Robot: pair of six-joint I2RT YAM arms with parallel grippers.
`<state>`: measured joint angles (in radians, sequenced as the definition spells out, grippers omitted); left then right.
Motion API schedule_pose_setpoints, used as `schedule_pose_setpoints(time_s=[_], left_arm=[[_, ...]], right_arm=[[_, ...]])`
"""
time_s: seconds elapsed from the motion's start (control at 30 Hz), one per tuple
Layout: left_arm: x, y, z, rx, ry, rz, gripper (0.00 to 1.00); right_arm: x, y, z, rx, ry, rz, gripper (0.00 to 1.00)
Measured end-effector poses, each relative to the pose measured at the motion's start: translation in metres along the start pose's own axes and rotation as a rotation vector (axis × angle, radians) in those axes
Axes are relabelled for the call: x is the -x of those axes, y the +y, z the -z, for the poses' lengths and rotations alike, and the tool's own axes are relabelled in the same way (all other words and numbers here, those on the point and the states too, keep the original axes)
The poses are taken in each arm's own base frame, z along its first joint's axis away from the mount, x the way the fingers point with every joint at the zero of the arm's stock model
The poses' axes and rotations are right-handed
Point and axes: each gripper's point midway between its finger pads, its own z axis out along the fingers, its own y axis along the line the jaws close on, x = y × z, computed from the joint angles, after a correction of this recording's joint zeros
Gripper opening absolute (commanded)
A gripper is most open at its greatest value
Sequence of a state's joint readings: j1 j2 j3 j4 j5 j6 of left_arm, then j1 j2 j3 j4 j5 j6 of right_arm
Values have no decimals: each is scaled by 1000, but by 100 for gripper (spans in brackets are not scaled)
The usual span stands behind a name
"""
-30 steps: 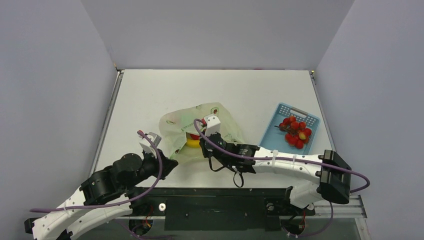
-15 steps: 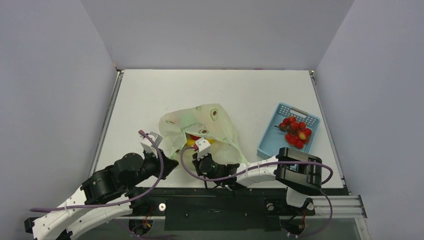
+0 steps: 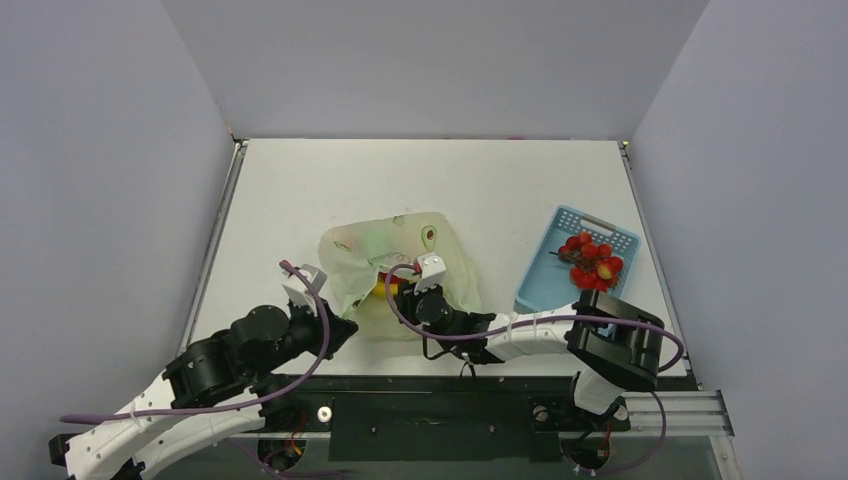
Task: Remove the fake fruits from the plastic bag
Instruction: Take out the fake fruit from the plastic bag.
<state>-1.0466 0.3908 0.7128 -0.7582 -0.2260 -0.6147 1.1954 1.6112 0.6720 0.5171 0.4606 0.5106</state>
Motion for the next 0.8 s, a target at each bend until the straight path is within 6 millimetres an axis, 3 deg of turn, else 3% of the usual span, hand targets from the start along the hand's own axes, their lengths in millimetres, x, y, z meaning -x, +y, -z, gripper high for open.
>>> schedule_pose_setpoints(time_s=[0.3, 0.33, 0.4, 0.53, 0.8], left_arm=[[0, -1, 1, -7, -1, 1, 0], [0, -1, 1, -9, -3, 2, 0], [1, -1, 2, -11, -6, 3, 0], [1, -1, 2, -10, -6, 3, 0], [1, 0, 1, -6, -6, 2, 0]], right_arm=[[47, -6, -25, -68, -82, -49, 63], [50, -8, -28, -76, -86, -48, 76], [54, -13, -36, -98, -90, -41, 82], [51, -22, -47, -131, -79, -20, 80], [31, -24, -80, -160, -31, 56, 91]])
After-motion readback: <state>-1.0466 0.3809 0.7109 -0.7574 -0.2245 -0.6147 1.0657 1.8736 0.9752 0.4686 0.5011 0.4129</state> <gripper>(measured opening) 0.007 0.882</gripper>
